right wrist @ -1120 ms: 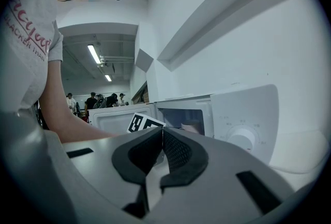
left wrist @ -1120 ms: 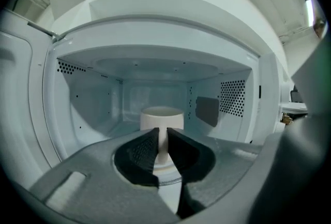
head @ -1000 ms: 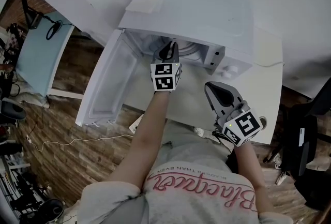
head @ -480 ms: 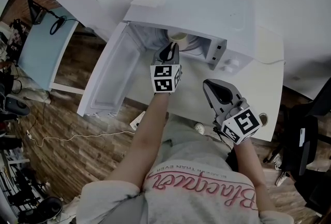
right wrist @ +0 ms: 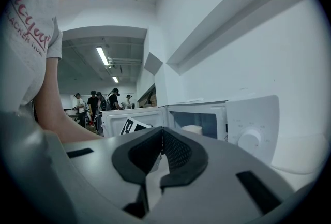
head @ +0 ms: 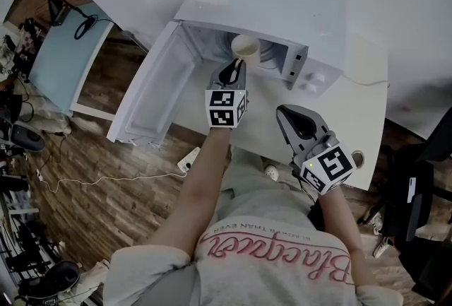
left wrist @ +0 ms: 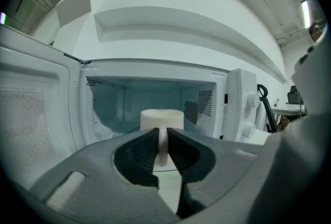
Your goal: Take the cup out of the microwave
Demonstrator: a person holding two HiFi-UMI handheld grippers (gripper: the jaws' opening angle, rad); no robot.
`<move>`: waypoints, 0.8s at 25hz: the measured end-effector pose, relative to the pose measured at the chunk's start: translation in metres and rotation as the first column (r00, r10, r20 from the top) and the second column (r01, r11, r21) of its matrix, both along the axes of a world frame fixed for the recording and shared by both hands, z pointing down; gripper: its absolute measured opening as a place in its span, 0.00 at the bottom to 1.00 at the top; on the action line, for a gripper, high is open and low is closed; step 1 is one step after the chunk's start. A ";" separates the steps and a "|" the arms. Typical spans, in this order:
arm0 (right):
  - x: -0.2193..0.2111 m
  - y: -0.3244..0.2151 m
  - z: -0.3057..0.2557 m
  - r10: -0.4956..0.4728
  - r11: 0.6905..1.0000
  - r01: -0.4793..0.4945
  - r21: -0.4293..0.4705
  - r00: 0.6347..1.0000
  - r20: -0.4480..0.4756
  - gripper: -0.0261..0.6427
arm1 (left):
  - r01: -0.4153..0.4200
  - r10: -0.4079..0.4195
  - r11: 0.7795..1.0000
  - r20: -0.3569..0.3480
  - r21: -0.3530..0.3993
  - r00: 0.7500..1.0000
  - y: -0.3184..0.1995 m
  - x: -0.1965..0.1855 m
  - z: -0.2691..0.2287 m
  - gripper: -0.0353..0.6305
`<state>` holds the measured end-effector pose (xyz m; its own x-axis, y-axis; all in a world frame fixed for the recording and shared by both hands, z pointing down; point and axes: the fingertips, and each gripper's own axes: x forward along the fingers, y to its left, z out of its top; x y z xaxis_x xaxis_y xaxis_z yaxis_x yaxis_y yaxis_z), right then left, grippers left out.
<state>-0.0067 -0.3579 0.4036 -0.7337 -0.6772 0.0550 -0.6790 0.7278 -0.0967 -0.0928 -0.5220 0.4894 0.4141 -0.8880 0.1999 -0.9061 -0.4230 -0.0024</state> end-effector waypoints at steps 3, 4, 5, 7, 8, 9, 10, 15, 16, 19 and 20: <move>0.001 0.005 -0.002 -0.005 1.000 0.005 0.004 1.000 -0.009 0.06 | 0.005 -0.005 1.000 -0.008 0.002 1.000 0.010 -0.002 -0.003 0.13; 0.001 0.007 -0.002 -0.007 1.000 0.007 0.004 1.000 -0.015 0.06 | 0.008 -0.008 1.000 -0.009 0.003 1.000 0.014 -0.002 -0.004 0.13; 0.000 0.008 -0.002 -0.008 1.000 0.008 0.004 1.000 -0.019 0.06 | 0.010 -0.010 1.000 -0.010 0.003 1.000 0.018 -0.004 -0.004 0.13; -0.001 0.009 -0.002 -0.005 1.000 0.005 -0.001 1.000 -0.023 0.06 | 0.013 -0.013 1.000 -0.013 0.004 1.000 0.025 -0.006 -0.006 0.13; -0.001 0.008 -0.002 0.001 1.000 -0.001 -0.007 1.000 -0.028 0.06 | 0.015 -0.015 1.000 -0.015 0.006 1.000 0.028 -0.008 -0.007 0.13; 0.000 0.007 0.000 0.011 1.000 -0.011 -0.016 0.999 -0.035 0.06 | 0.016 -0.016 1.000 -0.017 0.009 1.000 0.030 -0.009 -0.009 0.13; 0.000 0.006 0.001 0.020 0.999 -0.021 -0.026 0.999 -0.044 0.06 | 0.017 -0.017 1.000 -0.020 0.012 1.000 0.033 -0.010 -0.010 0.13; -0.002 0.008 0.004 0.033 0.998 -0.035 -0.050 0.998 -0.050 0.06 | 0.010 -0.009 1.000 -0.025 0.027 1.000 0.043 -0.015 -0.018 0.13; -0.002 0.009 0.004 0.031 0.998 -0.033 -0.052 0.998 -0.047 0.06 | 0.008 -0.007 0.999 -0.026 0.031 1.000 0.045 -0.016 -0.020 0.13; -0.005 0.009 0.001 0.030 0.998 -0.032 -0.052 0.999 -0.038 0.06 | -0.001 0.002 0.999 -0.029 0.044 1.000 0.048 -0.017 -0.027 0.13; -0.006 0.009 -0.001 0.033 0.998 -0.035 -0.048 0.999 -0.034 0.06 | -0.006 0.008 0.999 -0.030 0.049 1.000 0.050 -0.017 -0.030 0.13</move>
